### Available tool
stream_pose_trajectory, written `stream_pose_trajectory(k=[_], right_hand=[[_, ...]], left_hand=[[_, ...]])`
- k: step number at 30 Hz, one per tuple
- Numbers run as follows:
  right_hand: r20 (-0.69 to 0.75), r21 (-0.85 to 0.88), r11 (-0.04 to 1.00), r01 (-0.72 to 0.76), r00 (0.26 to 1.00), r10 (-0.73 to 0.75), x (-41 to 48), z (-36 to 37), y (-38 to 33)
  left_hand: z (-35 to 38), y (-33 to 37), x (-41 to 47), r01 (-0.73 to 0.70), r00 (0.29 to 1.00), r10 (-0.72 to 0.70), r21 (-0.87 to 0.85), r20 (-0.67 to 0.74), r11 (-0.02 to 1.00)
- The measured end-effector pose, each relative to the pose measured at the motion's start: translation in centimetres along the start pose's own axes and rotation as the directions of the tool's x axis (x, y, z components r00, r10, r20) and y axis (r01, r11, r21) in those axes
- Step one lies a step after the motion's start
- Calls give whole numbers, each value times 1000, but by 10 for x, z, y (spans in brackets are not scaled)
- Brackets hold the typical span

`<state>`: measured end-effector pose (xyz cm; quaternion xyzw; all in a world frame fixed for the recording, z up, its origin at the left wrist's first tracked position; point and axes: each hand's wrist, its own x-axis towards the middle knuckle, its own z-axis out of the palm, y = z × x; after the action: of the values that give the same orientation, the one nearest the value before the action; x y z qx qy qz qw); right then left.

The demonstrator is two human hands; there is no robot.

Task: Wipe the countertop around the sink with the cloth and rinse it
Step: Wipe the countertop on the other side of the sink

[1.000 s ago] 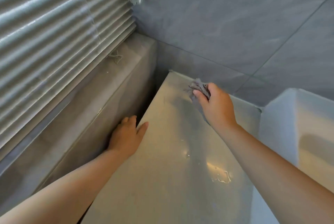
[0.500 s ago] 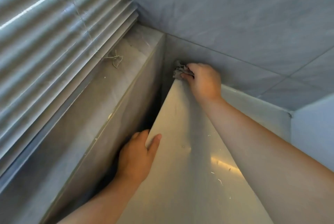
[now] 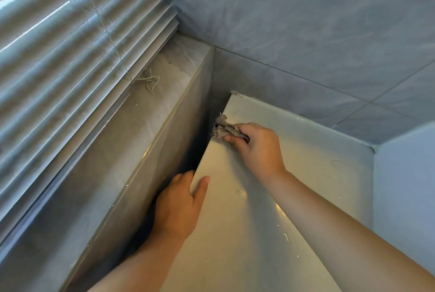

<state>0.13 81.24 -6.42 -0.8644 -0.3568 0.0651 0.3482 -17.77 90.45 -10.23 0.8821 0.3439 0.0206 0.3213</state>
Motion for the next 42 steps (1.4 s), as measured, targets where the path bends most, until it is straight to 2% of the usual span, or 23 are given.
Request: stream_pose_trajectory(k=[3, 4, 6, 9, 12, 15, 19, 31, 38, 42], right_hand=[[135, 75, 989, -126, 984, 115, -14, -12, -6], [113, 76, 989, -130, 986, 121, -15, -18, -6], [-31, 24, 996, -87, 996, 88, -9, -32, 0], [-206, -129, 991, -45, 978, 17, 14, -50, 21], [-222, -271, 960, -71, 975, 9, 33, -53, 50], [-217, -318, 942, -104, 975, 34, 37, -43, 66], [-282, -221, 959, -175, 953, 109, 34, -36, 66], [-248, -34, 997, -75, 967, 64, -18, -24, 49], [-141, 71, 992, -105, 983, 114, -48, -26, 27], [-273, 12, 999, -33, 961, 35, -39, -54, 30]], left_hand=[[0, 1, 1, 7, 1000, -7, -2, 4, 1000], [0, 0, 1, 8, 1000, -8, 1, 0, 1000], [1, 0, 1, 8, 1000, -7, 22, -12, 1000], [2, -1, 1, 7, 1000, -6, 22, -12, 1000], [2, 0, 1, -3, 1000, 3, 12, -19, 1000], [2, -1, 1, -10, 1000, 10, 14, -26, 1000], [3, -1, 1, -8, 999, 10, 33, -34, 999], [2, 0, 1, -7, 999, 9, 44, -34, 999], [1, 2, 0, -8, 1000, 9, 38, -28, 999], [1, 1, 0, -8, 999, 9, 35, -33, 999]])
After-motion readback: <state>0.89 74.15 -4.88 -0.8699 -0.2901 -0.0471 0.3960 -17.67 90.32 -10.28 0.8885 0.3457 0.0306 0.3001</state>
